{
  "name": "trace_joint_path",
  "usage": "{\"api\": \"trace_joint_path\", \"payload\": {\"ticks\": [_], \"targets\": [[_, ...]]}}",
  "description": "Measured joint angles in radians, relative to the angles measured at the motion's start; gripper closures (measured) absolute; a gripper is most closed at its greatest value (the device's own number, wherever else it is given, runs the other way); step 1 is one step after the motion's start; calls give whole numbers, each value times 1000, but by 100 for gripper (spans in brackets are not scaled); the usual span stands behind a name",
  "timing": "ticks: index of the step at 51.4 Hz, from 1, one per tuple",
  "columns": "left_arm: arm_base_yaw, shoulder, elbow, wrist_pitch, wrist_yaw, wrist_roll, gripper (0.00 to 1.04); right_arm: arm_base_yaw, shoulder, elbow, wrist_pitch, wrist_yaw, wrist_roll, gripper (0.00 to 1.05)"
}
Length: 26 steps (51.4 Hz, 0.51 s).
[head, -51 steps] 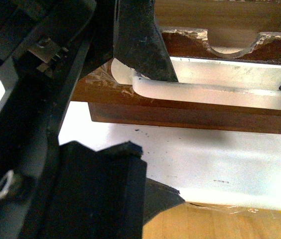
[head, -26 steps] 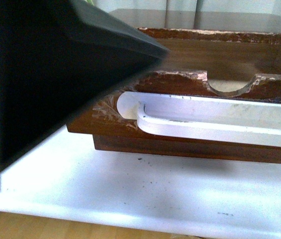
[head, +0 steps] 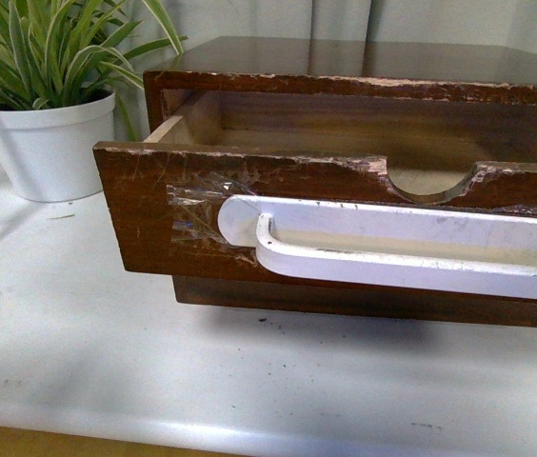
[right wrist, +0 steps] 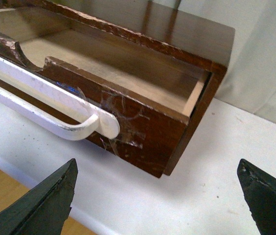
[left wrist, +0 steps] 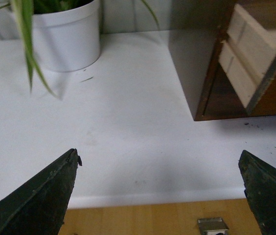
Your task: Open drawer
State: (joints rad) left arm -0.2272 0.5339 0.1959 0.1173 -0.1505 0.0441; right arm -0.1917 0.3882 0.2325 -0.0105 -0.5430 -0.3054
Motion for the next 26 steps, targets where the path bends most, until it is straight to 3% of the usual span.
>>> {"api": "trace_joint_path", "payload": {"ticks": [13,26], "targets": [[-27,-356,-61,-264,-205,-169,6,-135,-208,-82,-90,-61,96,9],[-23,-399,-92,-267,-255,-205,6,-211,-213,-116,-31,-87,185,9]]}}
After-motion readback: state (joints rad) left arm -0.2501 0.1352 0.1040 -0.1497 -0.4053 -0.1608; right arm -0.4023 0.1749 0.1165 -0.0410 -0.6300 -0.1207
